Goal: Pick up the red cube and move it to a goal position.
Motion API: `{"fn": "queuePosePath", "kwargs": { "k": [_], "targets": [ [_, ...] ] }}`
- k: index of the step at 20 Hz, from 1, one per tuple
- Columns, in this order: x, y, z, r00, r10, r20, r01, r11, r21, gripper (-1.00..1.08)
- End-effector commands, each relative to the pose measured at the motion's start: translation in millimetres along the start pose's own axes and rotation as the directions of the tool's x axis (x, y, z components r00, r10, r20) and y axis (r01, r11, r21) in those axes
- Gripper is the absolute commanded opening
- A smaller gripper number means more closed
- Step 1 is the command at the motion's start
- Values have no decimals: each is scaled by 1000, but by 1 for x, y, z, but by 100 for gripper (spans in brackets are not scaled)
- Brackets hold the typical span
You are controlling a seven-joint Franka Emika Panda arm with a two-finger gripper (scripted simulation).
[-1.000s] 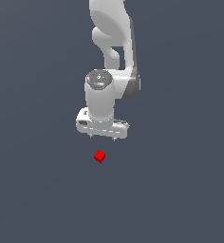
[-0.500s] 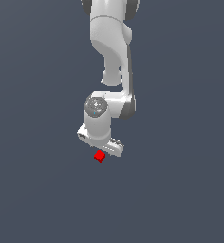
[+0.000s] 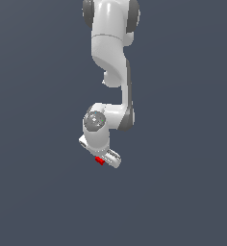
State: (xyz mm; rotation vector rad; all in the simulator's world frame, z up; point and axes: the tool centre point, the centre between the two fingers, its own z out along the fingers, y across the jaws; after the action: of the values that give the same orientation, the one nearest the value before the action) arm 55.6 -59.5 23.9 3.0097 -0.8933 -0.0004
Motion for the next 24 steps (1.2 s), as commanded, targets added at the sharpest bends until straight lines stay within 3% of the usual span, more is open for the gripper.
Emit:
{"fn": "queuePosePath", "kwargs": {
  "k": [1,5,6,24],
  "targets": [
    [2,0,4,1000,17,0,-17,1000,2,100],
    [2,0,4,1000,18,0,-18,1000,2,100],
    [2,0,4,1000,18,0,-18,1000,2,-100],
    [-4,-1,-10,1000,18,0,-18,1000,2,-100]
  ]
}}
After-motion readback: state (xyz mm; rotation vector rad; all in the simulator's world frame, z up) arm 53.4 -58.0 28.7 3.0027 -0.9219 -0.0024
